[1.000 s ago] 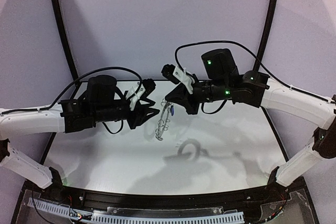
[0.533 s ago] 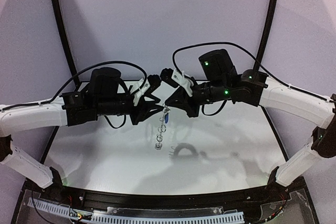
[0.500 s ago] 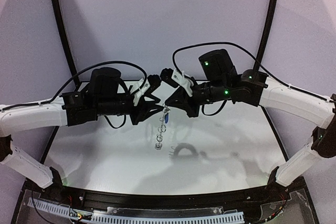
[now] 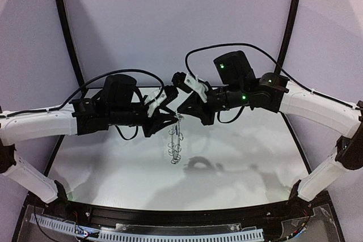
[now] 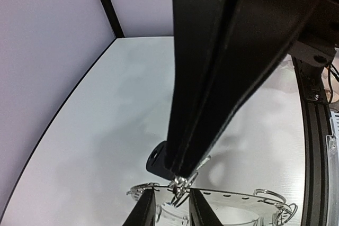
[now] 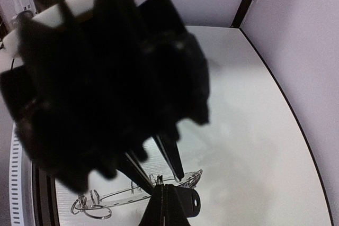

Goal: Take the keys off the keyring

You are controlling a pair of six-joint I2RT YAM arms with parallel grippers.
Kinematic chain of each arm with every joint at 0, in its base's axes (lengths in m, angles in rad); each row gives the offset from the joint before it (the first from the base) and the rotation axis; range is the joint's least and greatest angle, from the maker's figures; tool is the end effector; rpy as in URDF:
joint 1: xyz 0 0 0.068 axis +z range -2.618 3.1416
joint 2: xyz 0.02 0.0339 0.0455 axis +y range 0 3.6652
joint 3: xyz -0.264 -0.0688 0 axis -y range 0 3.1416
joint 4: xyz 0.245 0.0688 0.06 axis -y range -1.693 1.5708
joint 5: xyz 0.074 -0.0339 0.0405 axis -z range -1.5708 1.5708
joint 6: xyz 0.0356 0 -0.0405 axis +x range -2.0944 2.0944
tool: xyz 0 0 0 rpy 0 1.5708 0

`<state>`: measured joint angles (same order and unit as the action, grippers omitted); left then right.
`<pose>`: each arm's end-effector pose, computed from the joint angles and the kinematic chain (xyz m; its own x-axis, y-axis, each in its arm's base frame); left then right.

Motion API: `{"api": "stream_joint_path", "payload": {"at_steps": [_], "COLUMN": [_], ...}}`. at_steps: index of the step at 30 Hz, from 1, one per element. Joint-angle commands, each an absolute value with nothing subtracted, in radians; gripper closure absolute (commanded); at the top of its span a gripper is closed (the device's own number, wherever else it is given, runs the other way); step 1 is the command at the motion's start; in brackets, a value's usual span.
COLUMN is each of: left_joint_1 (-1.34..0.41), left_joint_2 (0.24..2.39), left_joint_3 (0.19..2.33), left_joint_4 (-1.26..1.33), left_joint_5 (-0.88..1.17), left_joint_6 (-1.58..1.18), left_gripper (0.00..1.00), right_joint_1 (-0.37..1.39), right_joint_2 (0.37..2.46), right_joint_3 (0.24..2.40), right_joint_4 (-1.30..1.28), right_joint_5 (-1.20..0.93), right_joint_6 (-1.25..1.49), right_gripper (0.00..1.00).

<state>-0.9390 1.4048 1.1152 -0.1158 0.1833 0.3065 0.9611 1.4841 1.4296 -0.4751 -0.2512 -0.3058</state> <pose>0.1888 -0.2689 0.3184 0.0472 0.4379 -0.8978 0.9211 0.3287 0.2087 0.1867 0.2827 0.3683 0.0002 -0.5090 -0.8608 -0.9615 0.2365 -0.1401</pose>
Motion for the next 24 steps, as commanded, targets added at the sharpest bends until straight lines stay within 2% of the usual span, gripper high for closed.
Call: {"api": "stream_joint_path", "payload": {"at_steps": [1, 2, 5, 9, 15, 24], "left_joint_1": [-0.938, -0.938, -0.939, -0.938, -0.938, -0.927], "left_joint_2": [1.408, 1.406, 1.402, 1.388, 1.294, 1.240], "left_joint_3": [1.147, 1.146, 1.139, 1.110, 0.995, 0.963], "left_joint_4": [-0.122, -0.122, -0.125, -0.108, 0.076, 0.180], "left_joint_5": [0.192, 0.193, 0.181, 0.134, 0.064, 0.034], "left_joint_6": [0.316, 0.318, 0.322, 0.313, 0.252, 0.175], "left_gripper": [0.84, 0.94, 0.99, 0.99, 0.99, 0.99], "right_joint_1": [0.959, 0.959, 0.959, 0.959, 0.959, 0.959], "right_joint_2": [1.501, 1.504, 1.506, 1.490, 1.451, 1.418], "right_joint_3": [1.474, 1.476, 1.479, 1.465, 1.373, 1.173], "right_joint_4": [-0.461, -0.465, -0.469, -0.464, -0.461, -0.332], "right_joint_5": [-0.275, -0.275, -0.255, -0.195, -0.091, -0.129], "right_joint_6": [-0.309, -0.311, -0.309, -0.310, -0.335, -0.356], "right_gripper": [1.00, 1.00, 1.00, 1.00, 1.00, 1.00]}}
